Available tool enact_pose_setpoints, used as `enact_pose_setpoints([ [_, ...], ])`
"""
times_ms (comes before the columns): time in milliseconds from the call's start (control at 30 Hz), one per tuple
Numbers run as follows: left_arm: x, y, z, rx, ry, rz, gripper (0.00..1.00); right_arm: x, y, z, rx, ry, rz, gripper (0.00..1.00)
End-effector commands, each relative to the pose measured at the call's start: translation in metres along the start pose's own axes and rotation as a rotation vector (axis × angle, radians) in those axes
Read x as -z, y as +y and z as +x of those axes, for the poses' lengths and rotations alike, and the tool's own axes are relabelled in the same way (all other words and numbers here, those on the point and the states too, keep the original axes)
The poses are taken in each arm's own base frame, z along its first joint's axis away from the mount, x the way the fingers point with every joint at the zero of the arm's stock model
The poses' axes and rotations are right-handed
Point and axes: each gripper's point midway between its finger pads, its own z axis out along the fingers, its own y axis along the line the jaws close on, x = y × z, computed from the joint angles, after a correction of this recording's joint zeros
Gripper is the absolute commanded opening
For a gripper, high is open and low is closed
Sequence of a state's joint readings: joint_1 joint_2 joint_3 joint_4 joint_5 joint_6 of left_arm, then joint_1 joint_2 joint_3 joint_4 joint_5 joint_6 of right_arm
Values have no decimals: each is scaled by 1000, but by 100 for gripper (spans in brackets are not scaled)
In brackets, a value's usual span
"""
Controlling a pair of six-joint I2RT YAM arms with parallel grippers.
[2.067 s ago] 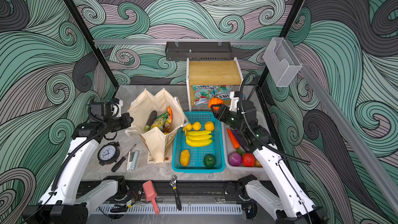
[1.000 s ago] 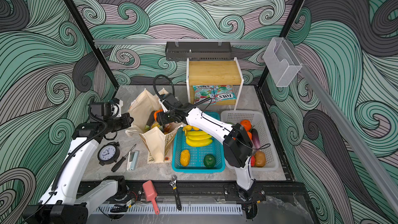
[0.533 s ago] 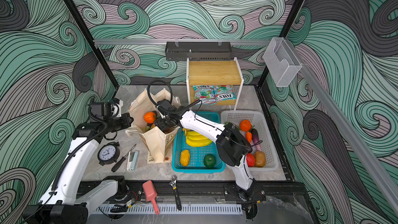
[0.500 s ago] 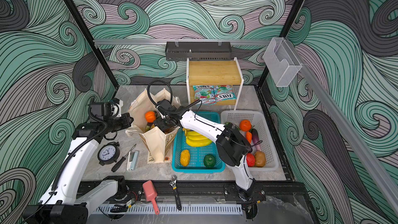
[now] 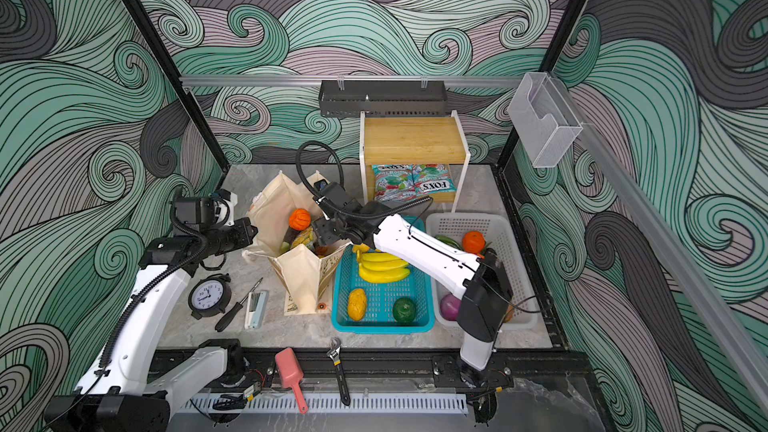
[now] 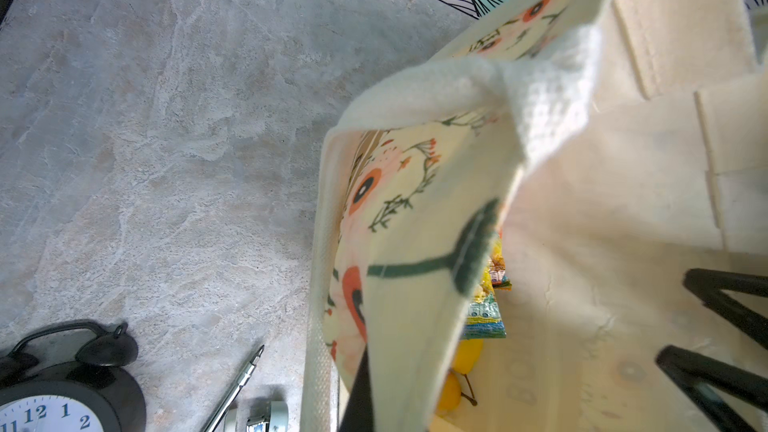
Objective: Place the food into the grocery bag and tie it
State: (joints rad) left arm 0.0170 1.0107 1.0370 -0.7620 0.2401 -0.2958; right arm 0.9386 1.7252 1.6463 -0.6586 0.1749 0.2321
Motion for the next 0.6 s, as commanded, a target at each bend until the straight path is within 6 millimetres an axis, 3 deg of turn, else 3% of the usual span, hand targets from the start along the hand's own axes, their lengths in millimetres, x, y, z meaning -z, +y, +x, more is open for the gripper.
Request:
enact_pose_setpoints([
  [0,0,-4,2,-14,7,20,0,18,-38,13,50,-2,182,93],
  [33,0,-4,3,-12,10,21,0,24,-48,15,60,-11,235,99],
  [133,1,-5,2,-14,5,25,0,35,-59,21,126,-12,278,100],
  [333,1,-4,2,-14,3,20,0,54,-44,22,142,-102,113,100],
  [467,0,-3,3,-14,8,16,0,74,-56,15,-136,-229,-24,100],
  [567,0,-3,3,-13,7,15,0,72,-57,17,-385,-185,-240,96],
])
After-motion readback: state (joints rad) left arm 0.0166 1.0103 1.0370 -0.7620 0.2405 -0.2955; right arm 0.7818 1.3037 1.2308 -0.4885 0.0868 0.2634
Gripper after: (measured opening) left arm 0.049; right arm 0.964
